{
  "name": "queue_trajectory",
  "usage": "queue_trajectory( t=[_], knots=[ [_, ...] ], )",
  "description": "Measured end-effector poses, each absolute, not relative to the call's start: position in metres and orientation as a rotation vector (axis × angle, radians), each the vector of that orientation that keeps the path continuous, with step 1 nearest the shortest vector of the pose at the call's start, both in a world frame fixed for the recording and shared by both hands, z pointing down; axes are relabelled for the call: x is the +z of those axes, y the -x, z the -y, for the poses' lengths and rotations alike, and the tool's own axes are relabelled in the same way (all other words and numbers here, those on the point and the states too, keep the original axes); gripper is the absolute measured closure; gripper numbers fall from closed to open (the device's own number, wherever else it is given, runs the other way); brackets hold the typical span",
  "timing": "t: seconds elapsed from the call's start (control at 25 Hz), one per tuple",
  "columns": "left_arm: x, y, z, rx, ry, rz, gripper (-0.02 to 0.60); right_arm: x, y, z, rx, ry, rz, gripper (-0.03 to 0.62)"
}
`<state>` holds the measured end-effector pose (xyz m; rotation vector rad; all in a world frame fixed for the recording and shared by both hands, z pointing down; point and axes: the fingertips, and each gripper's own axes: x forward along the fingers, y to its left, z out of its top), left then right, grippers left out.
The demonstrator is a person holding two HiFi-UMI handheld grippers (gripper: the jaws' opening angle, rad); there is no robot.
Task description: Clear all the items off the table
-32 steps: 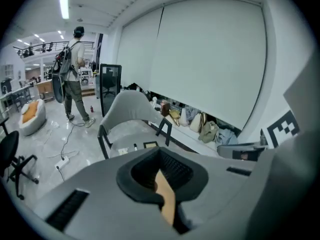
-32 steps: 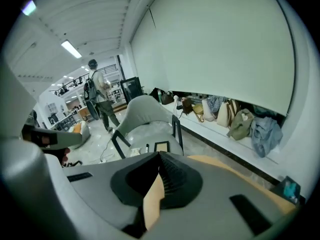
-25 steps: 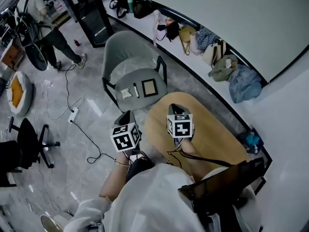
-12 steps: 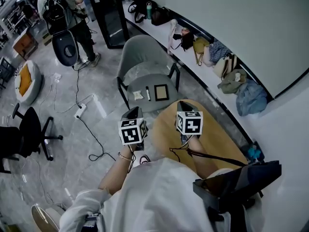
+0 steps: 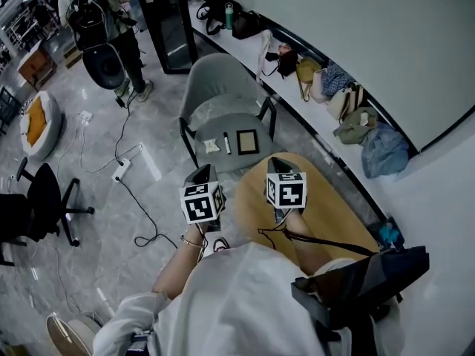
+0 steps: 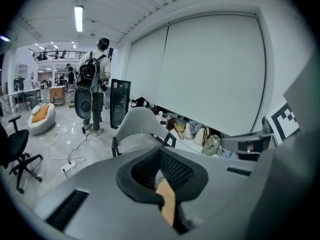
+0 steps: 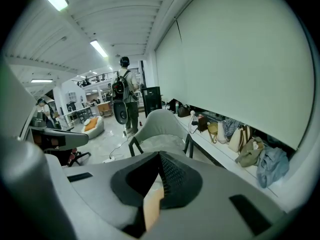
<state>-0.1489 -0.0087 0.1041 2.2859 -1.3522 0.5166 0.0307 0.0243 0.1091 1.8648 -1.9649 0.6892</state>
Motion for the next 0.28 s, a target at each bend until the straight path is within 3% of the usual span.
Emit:
queue_trajectory(
  t=[0.28],
  knots=[
    [0.1066, 0.1486, 0.003, 0.514, -2.284, 1.349, 0.578, 0.1125, -0.0286, -0.0308, 0.69, -1.863, 1.961, 0.571]
  ],
)
